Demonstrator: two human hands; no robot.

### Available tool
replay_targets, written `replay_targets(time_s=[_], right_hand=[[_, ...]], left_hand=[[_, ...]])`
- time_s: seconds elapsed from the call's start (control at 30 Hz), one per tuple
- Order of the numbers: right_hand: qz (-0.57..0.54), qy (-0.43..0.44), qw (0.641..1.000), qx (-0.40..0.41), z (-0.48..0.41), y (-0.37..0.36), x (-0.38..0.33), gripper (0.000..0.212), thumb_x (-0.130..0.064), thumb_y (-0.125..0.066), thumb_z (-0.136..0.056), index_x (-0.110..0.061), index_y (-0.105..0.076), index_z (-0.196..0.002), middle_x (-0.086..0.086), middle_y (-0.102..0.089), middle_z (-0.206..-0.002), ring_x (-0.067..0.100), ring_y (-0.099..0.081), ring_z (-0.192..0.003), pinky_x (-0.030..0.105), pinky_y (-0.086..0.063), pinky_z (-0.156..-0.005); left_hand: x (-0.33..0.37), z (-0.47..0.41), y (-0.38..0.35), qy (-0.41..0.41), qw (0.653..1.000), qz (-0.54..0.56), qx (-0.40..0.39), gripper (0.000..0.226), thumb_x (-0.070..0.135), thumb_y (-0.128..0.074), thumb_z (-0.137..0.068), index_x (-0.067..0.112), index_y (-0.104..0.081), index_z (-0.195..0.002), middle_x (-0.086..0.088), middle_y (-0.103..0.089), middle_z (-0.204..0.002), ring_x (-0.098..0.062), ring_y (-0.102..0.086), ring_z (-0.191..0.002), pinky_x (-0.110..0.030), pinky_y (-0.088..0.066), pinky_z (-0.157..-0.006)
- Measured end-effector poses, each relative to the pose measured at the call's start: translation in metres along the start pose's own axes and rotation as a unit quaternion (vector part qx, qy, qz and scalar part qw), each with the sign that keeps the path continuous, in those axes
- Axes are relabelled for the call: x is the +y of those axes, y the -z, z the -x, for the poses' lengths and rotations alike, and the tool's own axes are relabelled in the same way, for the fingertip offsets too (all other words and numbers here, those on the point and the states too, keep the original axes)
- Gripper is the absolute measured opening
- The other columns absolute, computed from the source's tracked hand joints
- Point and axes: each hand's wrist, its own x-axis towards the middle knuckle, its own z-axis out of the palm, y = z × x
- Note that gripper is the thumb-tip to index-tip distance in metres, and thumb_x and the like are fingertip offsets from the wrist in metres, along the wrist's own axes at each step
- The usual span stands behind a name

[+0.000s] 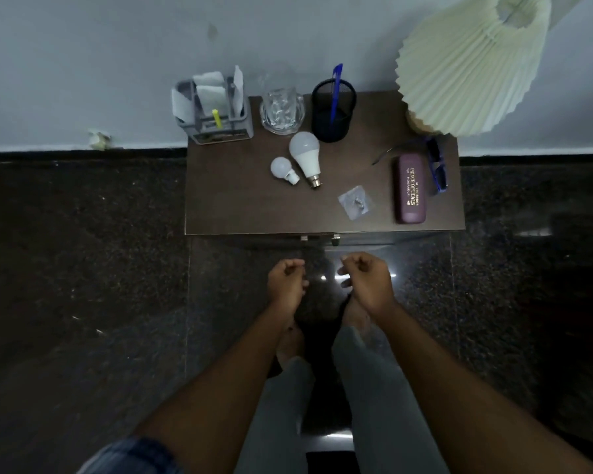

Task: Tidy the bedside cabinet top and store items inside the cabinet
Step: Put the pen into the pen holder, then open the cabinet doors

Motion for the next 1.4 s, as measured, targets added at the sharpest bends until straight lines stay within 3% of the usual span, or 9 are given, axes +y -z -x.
replay_targets(time_s=[0.23, 0.33, 0.43, 0.6, 0.77, 0.9, 1.07, 1.2, 1.4], right_hand=[[0.035, 0.021, 0.999, 0.025, -0.026, -0.017, 0.019, 0.027, -0.028, -0.066, -0.095, -0.006, -0.068, -0.111, 0.013, -0.072, -0.107, 0.035, -0.07, -0.099, 0.053, -0.053, -0.088], [0.027, 0.028, 0.999, 0.032, -0.049, -0.028, 0.024, 0.025, -0.029, -0.068, -0.094, -0.009, -0.066, -0.109, 0.013, -0.072, -0.106, 0.035, -0.071, -0.099, 0.049, -0.052, -0.081], [0.002, 0.022, 0.999, 0.033, -0.068, -0.037, 0.033, 0.016, -0.031, -0.067, -0.094, -0.016, -0.067, -0.097, 0.012, -0.074, -0.101, 0.035, -0.072, -0.097, 0.041, -0.046, -0.074], [-0.017, 0.062, 0.996, 0.058, -0.082, -0.047, 0.053, 0.025, -0.038, -0.065, -0.094, -0.015, -0.07, -0.088, 0.012, -0.074, -0.088, 0.033, -0.073, -0.089, 0.046, -0.055, -0.078], [-0.062, 0.139, 0.986, 0.063, -0.098, -0.048, 0.079, 0.033, -0.038, -0.065, -0.095, -0.006, -0.069, -0.087, 0.011, -0.071, -0.08, 0.031, -0.069, -0.079, 0.047, -0.058, -0.075], [-0.046, 0.128, 0.99, 0.041, -0.108, -0.04, 0.077, 0.048, -0.049, -0.062, -0.09, -0.003, -0.073, -0.083, 0.015, -0.075, -0.083, 0.034, -0.07, -0.082, 0.049, -0.056, -0.077], [-0.005, 0.046, 0.999, 0.003, -0.072, -0.02, 0.079, 0.096, -0.092, -0.061, -0.052, -0.009, -0.077, -0.097, 0.01, -0.077, -0.095, 0.029, -0.073, -0.09, 0.044, -0.06, -0.085], [-0.004, 0.004, 1.0, -0.022, -0.047, -0.004, 0.088, 0.113, -0.087, -0.072, -0.042, -0.008, -0.068, -0.122, 0.01, -0.071, -0.116, 0.032, -0.069, -0.103, 0.047, -0.056, -0.094], [0.056, -0.006, 0.998, -0.006, -0.024, 0.002, 0.092, 0.089, -0.064, -0.072, -0.055, -0.004, -0.068, -0.121, 0.014, -0.07, -0.122, 0.035, -0.069, -0.108, 0.044, -0.056, -0.092]], left_hand=[[-0.021, -0.04, 0.004, -0.01, 0.999, 0.028, -0.024, 0.026, 0.012, -0.059, -0.1, 0.011, -0.06, -0.126, -0.001, -0.065, -0.098, -0.012, -0.058, -0.061, -0.024, -0.044, -0.05], [-0.028, -0.06, -0.009, -0.032, 0.999, 0.031, -0.028, 0.031, 0.018, -0.061, -0.1, 0.014, -0.059, -0.13, -0.001, -0.067, -0.104, -0.008, -0.06, -0.058, -0.02, -0.044, -0.043], [-0.034, -0.076, -0.021, -0.051, 0.997, 0.046, -0.034, 0.026, 0.026, -0.063, -0.099, 0.02, -0.062, -0.124, 0.001, -0.07, -0.104, -0.009, -0.064, -0.062, -0.018, -0.045, -0.04], [-0.045, -0.098, -0.034, -0.107, 0.99, 0.094, -0.008, 0.003, 0.028, -0.065, -0.097, 0.025, -0.065, -0.098, 0.0, -0.073, -0.096, -0.014, -0.068, -0.067, -0.019, -0.047, -0.045], [-0.055, -0.122, -0.036, -0.141, 0.978, 0.153, -0.034, 0.017, 0.03, -0.061, -0.1, 0.021, -0.064, -0.086, -0.007, -0.076, -0.092, -0.015, -0.063, -0.052, -0.021, -0.044, -0.043], [-0.052, -0.121, -0.034, -0.153, 0.984, 0.094, -0.016, 0.035, 0.051, -0.061, -0.094, 0.018, -0.069, -0.087, -0.008, -0.078, -0.087, -0.017, -0.06, -0.051, -0.023, -0.043, -0.046], [-0.063, -0.074, -0.015, -0.105, 0.994, 0.004, -0.033, 0.063, 0.082, -0.058, -0.075, 0.022, -0.069, -0.088, -0.002, -0.075, -0.09, -0.026, -0.07, -0.073, -0.035, -0.055, -0.068], [-0.077, -0.045, 0.007, -0.072, 0.997, -0.035, -0.025, 0.064, 0.081, -0.059, -0.074, 0.02, -0.067, -0.089, -0.002, -0.073, -0.092, -0.026, -0.07, -0.079, -0.036, -0.055, -0.07], [-0.079, -0.021, 0.032, -0.011, 0.994, -0.083, -0.075, 0.059, 0.065, -0.058, -0.084, 0.016, -0.063, -0.117, -0.005, -0.068, -0.108, -0.025, -0.067, -0.079, -0.034, -0.052, -0.07]])
